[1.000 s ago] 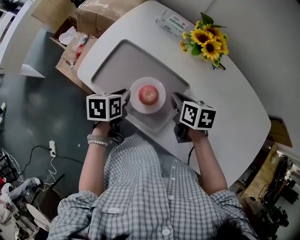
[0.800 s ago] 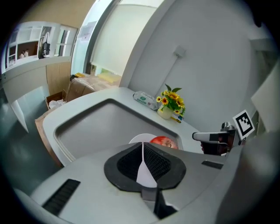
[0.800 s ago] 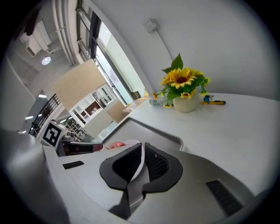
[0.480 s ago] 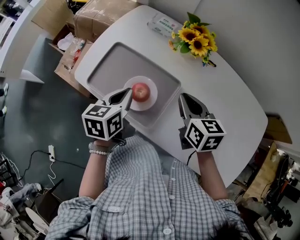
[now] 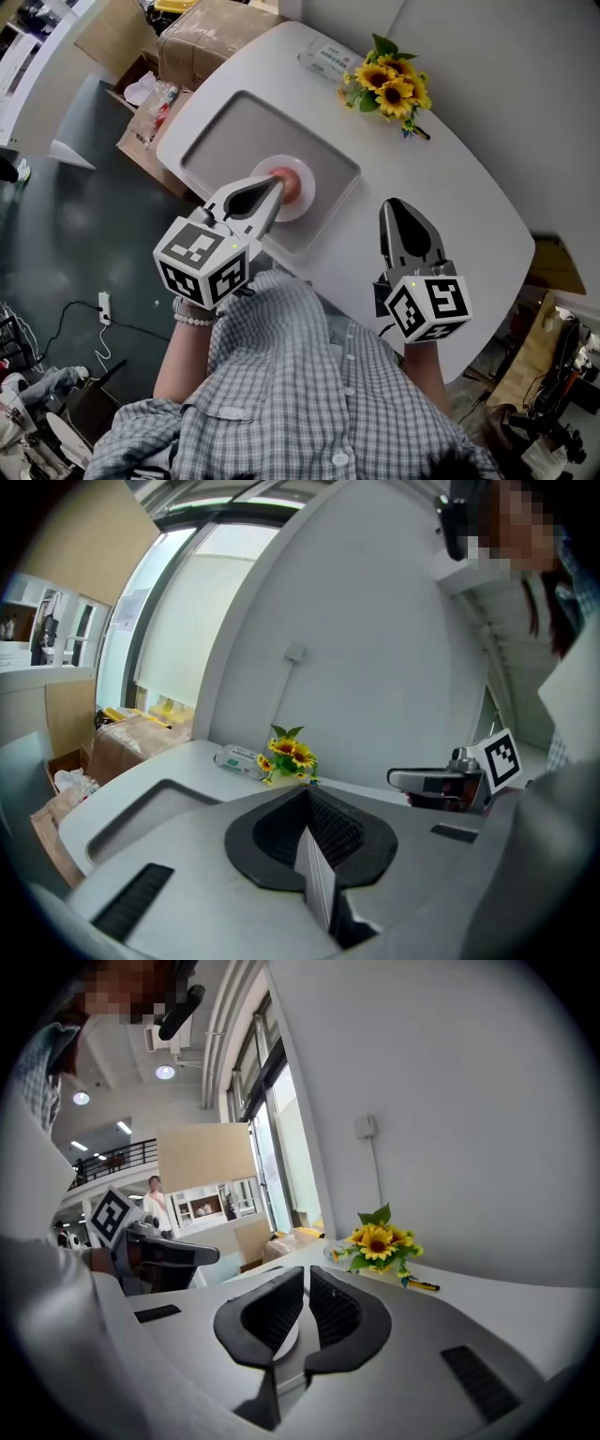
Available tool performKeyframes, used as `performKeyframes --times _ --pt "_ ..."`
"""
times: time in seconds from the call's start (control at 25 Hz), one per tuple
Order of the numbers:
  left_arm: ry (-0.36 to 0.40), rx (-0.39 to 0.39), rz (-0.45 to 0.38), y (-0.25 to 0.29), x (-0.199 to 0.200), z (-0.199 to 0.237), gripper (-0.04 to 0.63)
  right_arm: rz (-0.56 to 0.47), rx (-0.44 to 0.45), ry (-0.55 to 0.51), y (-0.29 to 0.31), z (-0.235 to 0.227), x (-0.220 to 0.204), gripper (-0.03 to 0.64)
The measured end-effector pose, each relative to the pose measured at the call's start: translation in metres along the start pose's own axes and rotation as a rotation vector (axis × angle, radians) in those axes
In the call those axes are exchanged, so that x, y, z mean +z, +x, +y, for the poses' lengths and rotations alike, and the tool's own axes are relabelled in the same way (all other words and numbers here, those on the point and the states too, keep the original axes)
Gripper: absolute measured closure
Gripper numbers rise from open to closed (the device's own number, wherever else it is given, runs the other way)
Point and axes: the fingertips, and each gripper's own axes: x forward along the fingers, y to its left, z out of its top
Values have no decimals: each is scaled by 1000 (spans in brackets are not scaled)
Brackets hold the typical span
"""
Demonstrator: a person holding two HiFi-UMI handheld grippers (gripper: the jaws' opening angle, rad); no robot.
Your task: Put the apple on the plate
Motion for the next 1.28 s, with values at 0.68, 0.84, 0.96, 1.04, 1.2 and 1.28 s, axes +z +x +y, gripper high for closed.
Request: performKeyframes --times 0.68,0.84,0.96,1.04,1.2,1.28 --pt "60 -69 -23 2 19 -35 586 -67 -11 -10 -23 -6 15 584" --pt "52 -76 -34 1 20 -36 586 -64 0 -12 -21 -5 14 584" --pt "42 -81 -37 0 20 -37 586 -63 11 -4 -21 -3 13 584" --pt "41 -81 -36 0 20 -37 586 -64 17 0 -21 -3 13 584" --pt "40 -80 -36 -1 19 -38 586 -49 5 -58 -22 -1 11 586" --pt "38 -77 -34 -1 18 -38 586 -42 8 -87 -22 1 9 586"
